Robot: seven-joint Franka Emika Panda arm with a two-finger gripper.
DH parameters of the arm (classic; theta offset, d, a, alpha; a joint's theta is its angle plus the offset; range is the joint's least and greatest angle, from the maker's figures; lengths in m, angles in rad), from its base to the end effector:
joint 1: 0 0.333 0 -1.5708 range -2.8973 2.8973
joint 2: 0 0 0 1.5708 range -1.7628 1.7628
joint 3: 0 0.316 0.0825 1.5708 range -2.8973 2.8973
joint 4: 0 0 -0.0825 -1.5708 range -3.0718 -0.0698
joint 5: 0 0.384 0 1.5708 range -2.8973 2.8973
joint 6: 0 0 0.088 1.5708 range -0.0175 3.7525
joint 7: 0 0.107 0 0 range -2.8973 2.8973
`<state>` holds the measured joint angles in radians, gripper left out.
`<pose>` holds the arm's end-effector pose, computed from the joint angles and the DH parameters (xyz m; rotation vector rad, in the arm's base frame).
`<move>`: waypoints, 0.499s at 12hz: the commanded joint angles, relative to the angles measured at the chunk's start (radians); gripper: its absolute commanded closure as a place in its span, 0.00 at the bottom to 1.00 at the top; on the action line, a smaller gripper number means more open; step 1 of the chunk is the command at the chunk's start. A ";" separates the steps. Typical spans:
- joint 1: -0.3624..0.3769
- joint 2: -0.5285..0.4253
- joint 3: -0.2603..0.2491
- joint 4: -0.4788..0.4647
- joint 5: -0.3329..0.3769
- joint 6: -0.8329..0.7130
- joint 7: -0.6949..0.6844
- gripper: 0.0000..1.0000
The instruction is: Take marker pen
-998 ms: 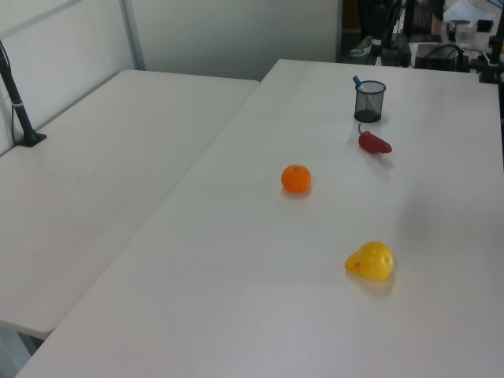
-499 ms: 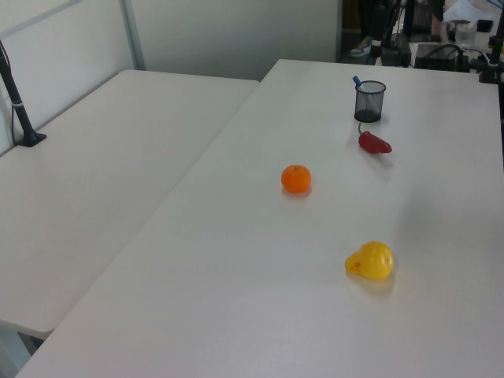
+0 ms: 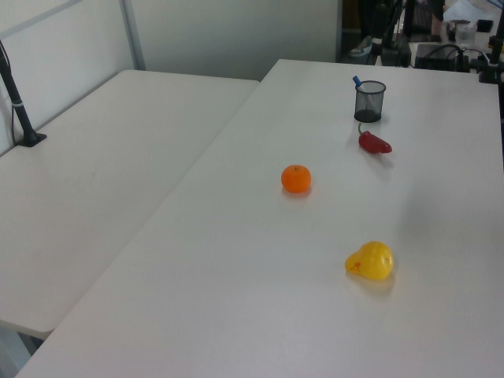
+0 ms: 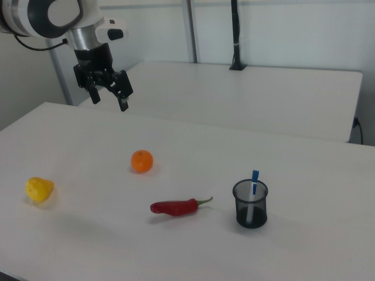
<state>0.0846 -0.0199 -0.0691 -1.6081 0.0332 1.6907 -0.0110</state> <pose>0.5600 0.0115 0.6290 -3.1026 -0.0375 -0.1590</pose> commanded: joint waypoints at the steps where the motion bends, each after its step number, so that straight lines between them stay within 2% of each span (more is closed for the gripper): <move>1: 0.032 -0.014 -0.031 -0.024 0.001 0.023 -0.006 0.00; 4: 0.032 -0.026 -0.032 -0.039 -0.002 -0.037 -0.004 0.00; 6: 0.032 -0.023 -0.064 -0.036 -0.001 -0.032 -0.003 0.00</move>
<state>0.0864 -0.0196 -0.0785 -1.6180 0.0332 1.6698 -0.0110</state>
